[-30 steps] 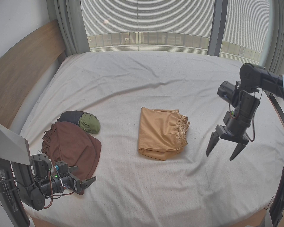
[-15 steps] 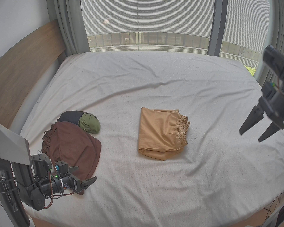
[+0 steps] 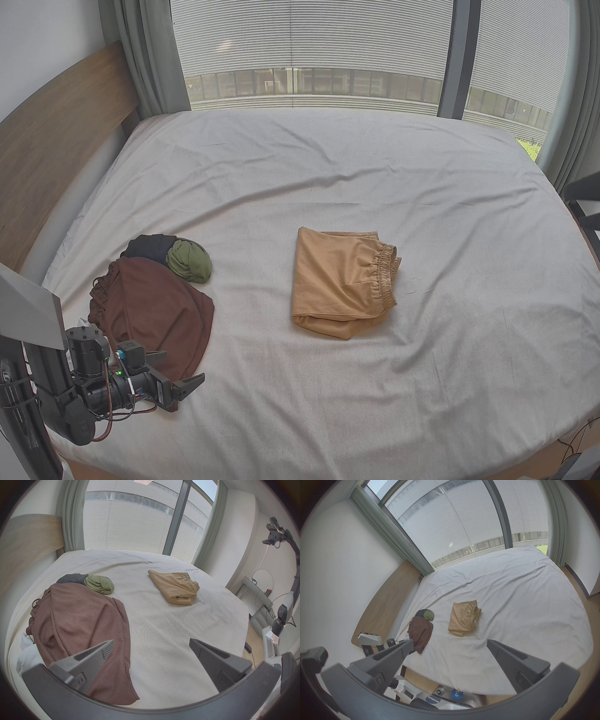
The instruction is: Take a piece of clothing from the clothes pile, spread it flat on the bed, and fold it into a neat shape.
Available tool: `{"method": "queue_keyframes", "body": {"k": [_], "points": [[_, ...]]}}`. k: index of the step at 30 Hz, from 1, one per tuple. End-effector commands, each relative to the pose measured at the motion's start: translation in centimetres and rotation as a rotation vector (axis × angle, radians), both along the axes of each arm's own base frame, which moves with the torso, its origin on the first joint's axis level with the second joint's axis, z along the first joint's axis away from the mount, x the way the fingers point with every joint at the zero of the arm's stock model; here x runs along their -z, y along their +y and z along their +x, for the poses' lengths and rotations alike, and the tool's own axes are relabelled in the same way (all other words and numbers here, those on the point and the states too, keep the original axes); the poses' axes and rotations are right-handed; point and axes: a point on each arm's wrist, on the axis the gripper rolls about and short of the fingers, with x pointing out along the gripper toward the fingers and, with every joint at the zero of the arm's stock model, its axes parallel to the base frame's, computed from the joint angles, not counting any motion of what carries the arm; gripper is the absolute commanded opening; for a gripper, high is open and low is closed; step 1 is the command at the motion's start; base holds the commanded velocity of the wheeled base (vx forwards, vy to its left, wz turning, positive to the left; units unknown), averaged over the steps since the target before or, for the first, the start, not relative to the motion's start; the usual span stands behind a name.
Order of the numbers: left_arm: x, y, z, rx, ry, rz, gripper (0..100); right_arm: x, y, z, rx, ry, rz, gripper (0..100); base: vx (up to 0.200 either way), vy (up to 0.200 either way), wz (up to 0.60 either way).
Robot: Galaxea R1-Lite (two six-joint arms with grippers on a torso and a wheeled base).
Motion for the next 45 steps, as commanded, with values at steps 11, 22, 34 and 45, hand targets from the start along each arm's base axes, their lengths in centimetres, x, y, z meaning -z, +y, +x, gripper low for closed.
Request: {"method": "queue_keyframes", "body": {"k": [11, 22, 34, 45], "points": [[-5.3, 0.3, -3.1, 0.013, -0.151, -0.098, 100, 22.1, -1.0, -2.1, 0.001, -0.152, 0.039, 100, 0.000, 0.000, 0.00], [-9.6, 0.0, -6.7, 0.007, -0.206, -0.212, 100, 24.9, -0.9, -2.7, -0.029, -0.160, 0.050, 100, 0.000, 0.000, 0.00], [-10.8, 0.7, -16.1, 0.048, -0.154, -0.203, 100, 24.8, -1.5, -5.1, -0.032, -0.224, 0.062, 100, 0.000, 0.000, 0.00], [-7.6, 1.9, -23.6, 0.037, -0.186, -0.227, 100, 24.8, -2.5, -8.6, 0.046, -0.361, 0.043, 100, 0.000, 0.000, 0.00]]}}
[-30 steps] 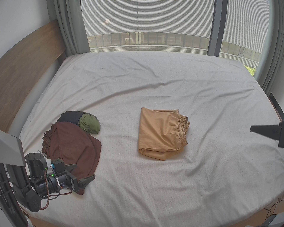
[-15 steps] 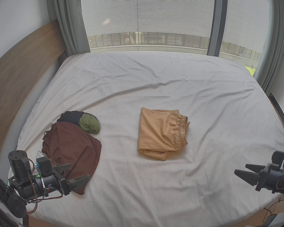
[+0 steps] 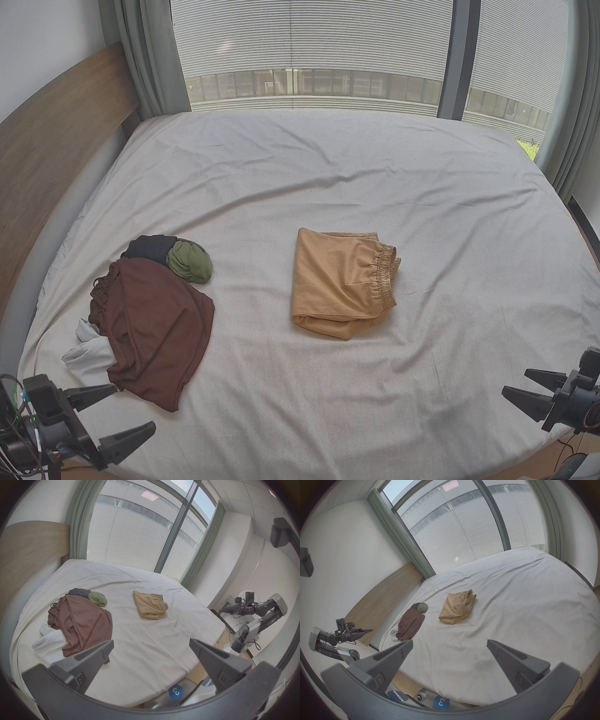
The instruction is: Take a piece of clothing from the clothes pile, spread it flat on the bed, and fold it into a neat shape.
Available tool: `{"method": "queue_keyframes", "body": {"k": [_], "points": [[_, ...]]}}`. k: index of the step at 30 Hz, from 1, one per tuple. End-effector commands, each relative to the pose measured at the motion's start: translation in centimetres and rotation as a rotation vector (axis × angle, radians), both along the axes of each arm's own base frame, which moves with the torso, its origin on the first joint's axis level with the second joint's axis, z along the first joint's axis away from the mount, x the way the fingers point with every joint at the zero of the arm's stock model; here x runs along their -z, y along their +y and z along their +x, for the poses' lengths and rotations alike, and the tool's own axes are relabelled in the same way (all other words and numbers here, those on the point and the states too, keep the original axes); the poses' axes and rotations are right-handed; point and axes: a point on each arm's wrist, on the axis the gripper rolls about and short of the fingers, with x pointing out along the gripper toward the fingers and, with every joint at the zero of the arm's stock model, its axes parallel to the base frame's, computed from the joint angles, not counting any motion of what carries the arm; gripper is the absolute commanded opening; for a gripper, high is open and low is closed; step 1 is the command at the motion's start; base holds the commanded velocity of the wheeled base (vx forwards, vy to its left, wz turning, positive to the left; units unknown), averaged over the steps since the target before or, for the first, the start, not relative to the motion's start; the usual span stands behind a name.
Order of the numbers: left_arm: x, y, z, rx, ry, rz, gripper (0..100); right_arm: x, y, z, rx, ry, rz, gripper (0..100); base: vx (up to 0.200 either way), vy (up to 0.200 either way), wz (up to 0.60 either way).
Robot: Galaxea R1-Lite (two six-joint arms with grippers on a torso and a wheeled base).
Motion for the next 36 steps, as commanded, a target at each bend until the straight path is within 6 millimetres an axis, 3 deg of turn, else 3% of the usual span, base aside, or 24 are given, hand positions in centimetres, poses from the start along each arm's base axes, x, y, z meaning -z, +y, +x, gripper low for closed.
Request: {"method": "queue_keyframes", "body": {"k": [1, 12, 16, 24, 28, 36], "points": [[2.7, 1.3, -8.9, 0.001, -0.165, -0.098, 100, 0.5, -1.3, -4.7, 0.075, -0.209, 0.015, 100, 0.000, 0.000, 0.00], [2.6, 1.5, -9.8, -0.015, -0.244, -0.162, 100, 2.0, -2.1, -8.2, 0.216, -0.363, 0.010, 100, 0.000, 0.000, 0.00], [2.7, 1.7, -9.7, -0.142, -0.252, -0.140, 100, 3.2, -2.1, -9.1, 0.249, -0.364, -0.006, 100, 0.000, 0.000, 0.00], [2.8, 2.0, -9.5, -0.376, -0.291, -0.055, 100, 3.4, -2.0, -9.7, 0.297, -0.463, -0.111, 100, 0.000, 0.000, 0.00], [2.9, 1.8, -9.8, -0.425, -0.350, 0.029, 100, 3.8, -2.5, -9.7, 0.467, -0.456, -0.308, 100, 0.000, 0.000, 0.00], [3.0, 1.8, -10.2, -0.439, -0.414, 0.035, 100, 4.0, -2.5, -9.7, 0.478, -0.422, -0.301, 100, 0.000, 0.000, 0.00]]}}
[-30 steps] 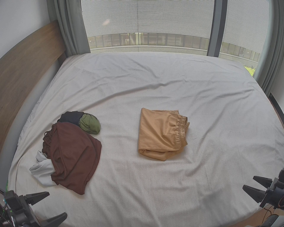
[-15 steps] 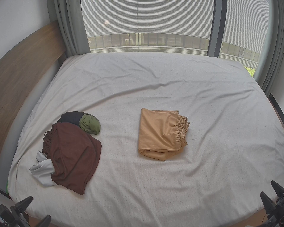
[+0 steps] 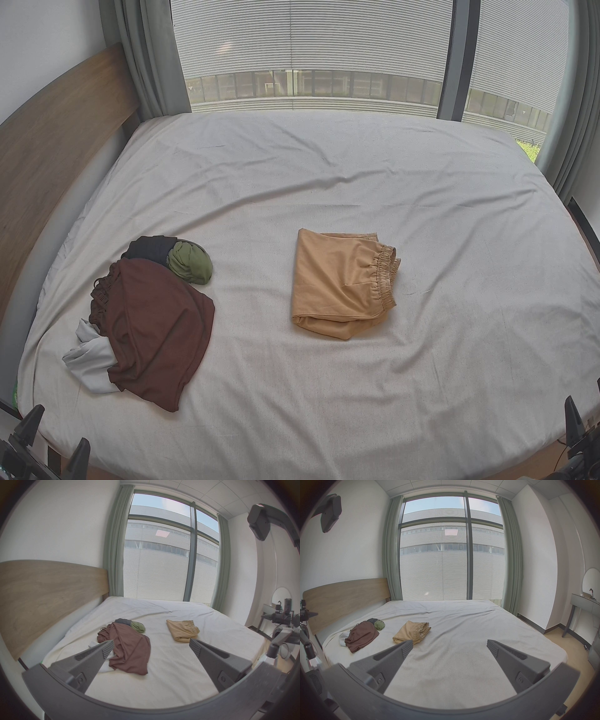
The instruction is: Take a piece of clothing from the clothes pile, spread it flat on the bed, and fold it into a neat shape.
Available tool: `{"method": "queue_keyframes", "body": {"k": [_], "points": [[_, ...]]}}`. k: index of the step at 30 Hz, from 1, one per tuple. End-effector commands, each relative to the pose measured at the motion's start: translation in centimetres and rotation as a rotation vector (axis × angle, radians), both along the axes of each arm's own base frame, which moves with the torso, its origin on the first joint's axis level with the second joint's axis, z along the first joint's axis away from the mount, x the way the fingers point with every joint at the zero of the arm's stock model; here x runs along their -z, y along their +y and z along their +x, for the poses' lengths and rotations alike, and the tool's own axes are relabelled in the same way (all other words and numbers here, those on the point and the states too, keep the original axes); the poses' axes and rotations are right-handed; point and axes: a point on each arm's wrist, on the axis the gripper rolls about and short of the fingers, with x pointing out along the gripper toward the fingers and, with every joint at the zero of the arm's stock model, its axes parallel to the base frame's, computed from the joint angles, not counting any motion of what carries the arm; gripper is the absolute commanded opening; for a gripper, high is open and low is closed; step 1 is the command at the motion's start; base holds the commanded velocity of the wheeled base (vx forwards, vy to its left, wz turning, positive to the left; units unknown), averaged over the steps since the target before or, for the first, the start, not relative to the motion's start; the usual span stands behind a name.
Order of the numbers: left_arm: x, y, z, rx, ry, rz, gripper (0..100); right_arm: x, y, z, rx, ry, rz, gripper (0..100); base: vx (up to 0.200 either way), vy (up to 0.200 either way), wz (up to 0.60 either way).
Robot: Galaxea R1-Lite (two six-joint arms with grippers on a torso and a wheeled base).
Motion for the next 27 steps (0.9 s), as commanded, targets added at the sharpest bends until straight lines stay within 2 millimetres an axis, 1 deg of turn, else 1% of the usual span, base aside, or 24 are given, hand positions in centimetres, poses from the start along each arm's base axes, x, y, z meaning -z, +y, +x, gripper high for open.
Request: {"method": "queue_keyframes", "body": {"k": [1, 4, 10, 12, 27], "points": [[0.12, 0.05, -0.37, -0.059, -0.045, 0.013, 100, 0.56, 0.01, 0.03, -0.006, 0.010, -0.005, 100, 0.000, 0.000, 0.00], [0.12, 0.14, -0.36, -0.102, -0.045, 0.015, 100, 0.56, 0.01, 0.03, -0.006, 0.010, -0.003, 100, 0.000, 0.000, 0.00], [0.25, 0.37, -0.27, -0.208, -0.055, 0.077, 100, 0.56, 0.01, 0.03, -0.003, 0.009, -0.002, 100, 0.000, 0.000, 0.00], [0.76, 0.37, -0.21, -0.201, -0.018, 0.076, 100, 0.56, 0.02, 0.03, -0.005, 0.009, -0.002, 100, 0.000, 0.000, 0.00], [0.81, 0.37, -0.22, -0.191, -0.016, 0.074, 100, 0.58, 0.08, 0.02, -0.039, 0.010, -0.012, 100, 0.000, 0.000, 0.00]]}}
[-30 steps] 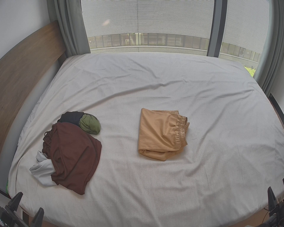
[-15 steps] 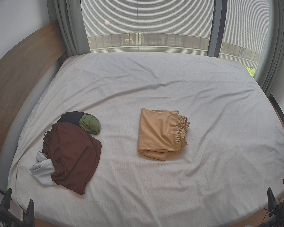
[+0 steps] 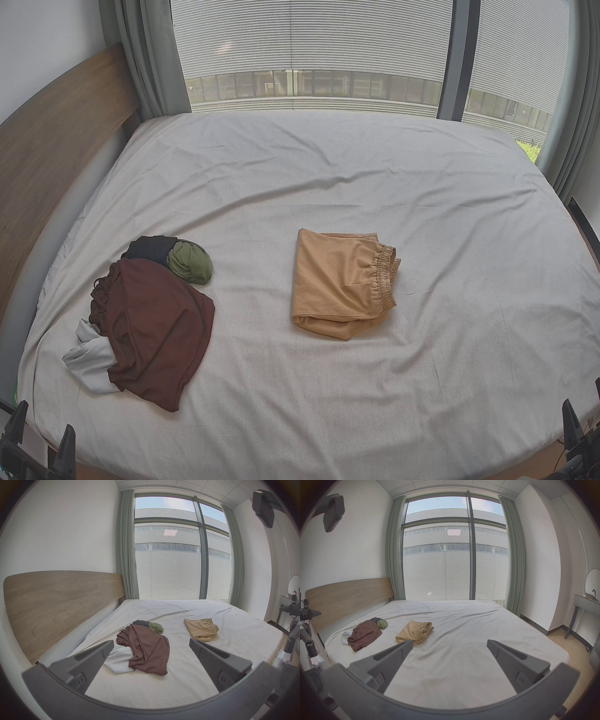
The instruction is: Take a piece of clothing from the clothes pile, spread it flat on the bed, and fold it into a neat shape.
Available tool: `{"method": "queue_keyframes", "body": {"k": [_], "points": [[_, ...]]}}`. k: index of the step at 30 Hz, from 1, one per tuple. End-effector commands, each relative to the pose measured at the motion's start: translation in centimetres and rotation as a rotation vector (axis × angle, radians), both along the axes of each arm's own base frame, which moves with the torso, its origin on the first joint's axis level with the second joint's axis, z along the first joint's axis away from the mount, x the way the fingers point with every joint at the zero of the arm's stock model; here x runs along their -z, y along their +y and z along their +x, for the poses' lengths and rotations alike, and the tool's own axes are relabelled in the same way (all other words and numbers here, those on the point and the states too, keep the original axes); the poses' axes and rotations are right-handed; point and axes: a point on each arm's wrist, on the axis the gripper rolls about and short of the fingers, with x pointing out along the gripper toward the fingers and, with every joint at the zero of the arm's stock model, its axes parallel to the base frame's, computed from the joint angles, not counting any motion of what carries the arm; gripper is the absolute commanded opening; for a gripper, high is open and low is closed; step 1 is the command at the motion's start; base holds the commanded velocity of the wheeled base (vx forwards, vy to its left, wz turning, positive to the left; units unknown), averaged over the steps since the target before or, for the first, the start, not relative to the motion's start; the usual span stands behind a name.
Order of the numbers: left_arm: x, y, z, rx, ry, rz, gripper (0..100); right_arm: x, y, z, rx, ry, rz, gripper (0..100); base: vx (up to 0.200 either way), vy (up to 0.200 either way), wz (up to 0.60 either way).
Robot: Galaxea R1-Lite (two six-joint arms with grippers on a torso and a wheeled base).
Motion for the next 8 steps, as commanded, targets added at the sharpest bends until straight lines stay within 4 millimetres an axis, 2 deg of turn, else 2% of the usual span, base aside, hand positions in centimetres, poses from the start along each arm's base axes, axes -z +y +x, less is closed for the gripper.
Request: {"method": "queue_keyframes", "body": {"k": [1, 8], "points": [[0.52, 0.00, 0.01, 0.000, 0.002, 0.000, 100, 0.50, 0.00, 0.09, -0.001, 0.013, 0.001, 100, 0.000, 0.000, 0.00], [0.52, 0.00, 0.01, 0.000, 0.002, -0.002, 100, 0.50, 0.00, 0.09, -0.004, 0.013, 0.001, 100, 0.000, 0.000, 0.00]]}}
